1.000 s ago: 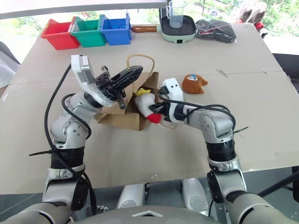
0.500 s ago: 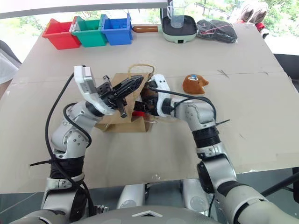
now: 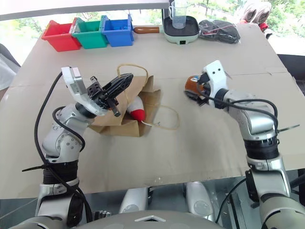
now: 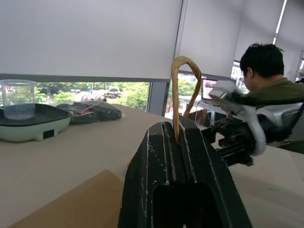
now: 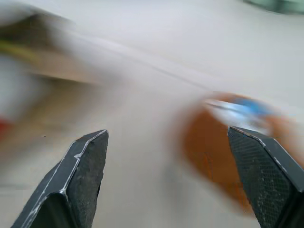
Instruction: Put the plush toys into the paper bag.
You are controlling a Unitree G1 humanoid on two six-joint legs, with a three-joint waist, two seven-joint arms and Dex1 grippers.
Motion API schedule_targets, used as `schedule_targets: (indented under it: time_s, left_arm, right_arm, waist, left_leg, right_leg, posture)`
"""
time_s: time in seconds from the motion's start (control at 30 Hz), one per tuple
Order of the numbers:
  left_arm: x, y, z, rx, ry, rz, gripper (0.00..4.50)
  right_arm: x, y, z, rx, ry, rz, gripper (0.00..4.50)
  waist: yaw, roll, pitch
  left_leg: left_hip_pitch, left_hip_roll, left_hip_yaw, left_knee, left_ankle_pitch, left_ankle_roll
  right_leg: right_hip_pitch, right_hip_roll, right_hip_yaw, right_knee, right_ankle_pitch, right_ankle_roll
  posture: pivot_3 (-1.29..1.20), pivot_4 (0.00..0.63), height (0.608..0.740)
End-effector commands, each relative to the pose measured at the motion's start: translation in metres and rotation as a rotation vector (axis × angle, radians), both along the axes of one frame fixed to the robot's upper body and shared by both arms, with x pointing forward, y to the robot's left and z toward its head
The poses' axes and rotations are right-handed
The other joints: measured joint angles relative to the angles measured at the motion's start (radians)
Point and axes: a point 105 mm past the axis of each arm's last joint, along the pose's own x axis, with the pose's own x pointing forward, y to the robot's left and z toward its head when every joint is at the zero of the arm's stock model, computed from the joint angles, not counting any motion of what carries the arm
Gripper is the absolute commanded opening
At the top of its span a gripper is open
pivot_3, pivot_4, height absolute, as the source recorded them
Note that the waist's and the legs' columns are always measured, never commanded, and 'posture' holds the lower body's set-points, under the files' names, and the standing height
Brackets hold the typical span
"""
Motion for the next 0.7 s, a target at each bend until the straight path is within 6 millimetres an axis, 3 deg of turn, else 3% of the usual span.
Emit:
schedule_targets:
  time_s: [0.03, 0.07, 0.1, 0.13, 0.23, 0.33, 0.5, 0.63, 0.7]
  left_arm:
    - [0.0, -0.003, 0.009, 0.005, -0.05, -0.003, 0.0]
    - [0.0, -0.004, 0.009, 0.004, -0.051, -0.007, 0.0]
    - [0.0, -0.005, 0.009, 0.004, -0.052, -0.01, 0.0]
    - [0.001, -0.006, 0.01, 0.003, -0.054, -0.012, 0.0]
    - [0.001, -0.006, 0.011, -0.003, -0.058, -0.014, 0.0]
    - [0.002, -0.007, 0.012, -0.029, -0.053, -0.015, 0.0]
    - [0.001, -0.009, 0.017, -0.064, -0.046, -0.04, 0.0]
    - [0.001, -0.023, 0.017, -0.068, -0.037, -0.11, 0.0]
    - [0.0, -0.032, 0.018, -0.07, -0.037, -0.146, 0.0]
  right_arm:
    - [0.023, 0.0, -0.027, -0.029, 0.07, -0.03, 3.85]
    - [0.026, 0.001, -0.033, -0.025, 0.084, -0.023, 3.35]
    - [0.03, 0.0, -0.037, -0.033, 0.081, -0.028, 3.13]
    - [0.033, -0.002, -0.039, -0.046, 0.071, -0.031, 2.54]
    - [0.035, -0.001, -0.033, -0.045, 0.012, 0.002, 1.31]
    - [0.023, 0.001, -0.018, -0.102, -0.131, 0.097, 0.05]
    - [-0.023, 0.034, 0.008, -0.115, -0.257, 0.364, 0.05]
    - [-0.056, 0.086, 0.004, -0.162, -0.261, 0.556, 0.05]
    - [-0.061, 0.108, 0.002, -0.165, -0.264, 0.601, 0.05]
  waist:
    - [-0.002, 0.0, 0.0]
    - [-0.002, 0.0, 0.0]
    - [-0.001, 0.0, 0.0]
    - [-0.001, 0.0, 0.0]
    - [-0.001, 0.0, 0.0]
    - [0.004, 0.0, 0.0]
    - [0.005, 0.001, 0.001]
    - [-0.003, 0.001, 0.001]
    - [-0.002, 0.001, 0.001]
  left_leg:
    - [0.0, 0.0, 0.0, 0.0, 0.0, 0.0]
    - [0.0, 0.0, 0.0, 0.0, 0.0, 0.0]
    - [0.0, 0.0, 0.0, -0.001, 0.0, 0.0]
    - [0.0, 0.0, 0.0, -0.001, 0.0, 0.0]
    - [0.0, 0.0, 0.0, -0.001, 0.0, 0.0]
    - [0.0, 0.0, 0.0, -0.001, 0.0, 0.0]
    - [0.0, 0.0, 0.0, -0.001, 0.0, 0.0]
    - [0.001, 0.001, -0.001, -0.001, 0.0, 0.0]
    - [0.002, 0.001, -0.002, -0.001, 0.0, 0.0]
  right_leg:
    - [0.0, 0.0, 0.0, 0.0, 0.0, 0.0]
    - [0.0, 0.0, 0.0, 0.0, 0.0, 0.0]
    - [0.0, 0.0, 0.0, 0.0, 0.0, 0.0]
    - [0.0, 0.0, 0.0, 0.0, 0.0, 0.0]
    - [0.0, 0.0, 0.0, 0.0, 0.0, 0.0]
    - [0.0, 0.0, 0.0, 0.001, 0.0, 0.0]
    - [0.0, 0.0, 0.0, 0.0, 0.0, 0.0]
    - [0.0, 0.001, 0.0, 0.001, 0.0, 0.0]
    - [0.001, 0.001, -0.001, 0.002, 0.0, 0.0]
  posture:
    - [0.0, 0.15, 0.74]
    - [0.0, 0.15, 0.74]
    - [0.0, 0.15, 0.74]
    - [0.0, 0.15, 0.74]
    - [0.0, 0.15, 0.74]
    - [0.0, 0.15, 0.74]
    - [0.0, 0.15, 0.74]
    - [0.0, 0.15, 0.74]
    - [0.0, 0.15, 0.74]
